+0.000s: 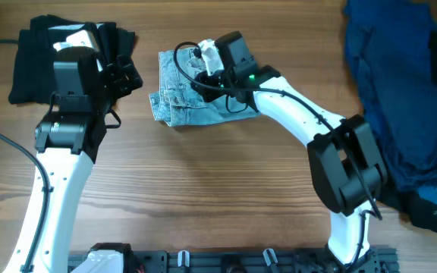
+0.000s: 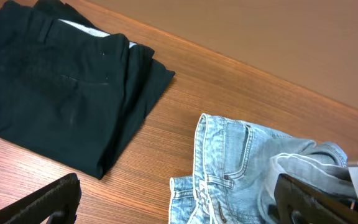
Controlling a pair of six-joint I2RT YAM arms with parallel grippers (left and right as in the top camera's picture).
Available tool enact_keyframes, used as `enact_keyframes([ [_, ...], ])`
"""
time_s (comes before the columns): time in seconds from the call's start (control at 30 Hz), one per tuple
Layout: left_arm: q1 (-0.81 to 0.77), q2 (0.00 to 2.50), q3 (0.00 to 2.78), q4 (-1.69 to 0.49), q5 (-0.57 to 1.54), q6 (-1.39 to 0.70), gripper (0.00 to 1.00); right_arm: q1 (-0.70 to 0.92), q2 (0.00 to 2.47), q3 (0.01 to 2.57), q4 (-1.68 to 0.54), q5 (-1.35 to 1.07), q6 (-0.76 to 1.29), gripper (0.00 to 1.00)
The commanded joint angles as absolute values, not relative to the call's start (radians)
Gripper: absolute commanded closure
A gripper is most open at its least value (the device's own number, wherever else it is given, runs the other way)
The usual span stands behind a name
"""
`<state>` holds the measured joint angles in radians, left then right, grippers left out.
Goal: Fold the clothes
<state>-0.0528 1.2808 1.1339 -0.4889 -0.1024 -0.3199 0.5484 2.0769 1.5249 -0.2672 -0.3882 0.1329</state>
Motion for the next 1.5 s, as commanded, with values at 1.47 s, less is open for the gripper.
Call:
enact_keyframes([
  [1.47, -0.048, 1.303, 1.133, -0.548, -0.094, -0.329, 0.0, 0.349, 2.006, 1.693, -0.588, -0.358, 0.496, 0.0],
])
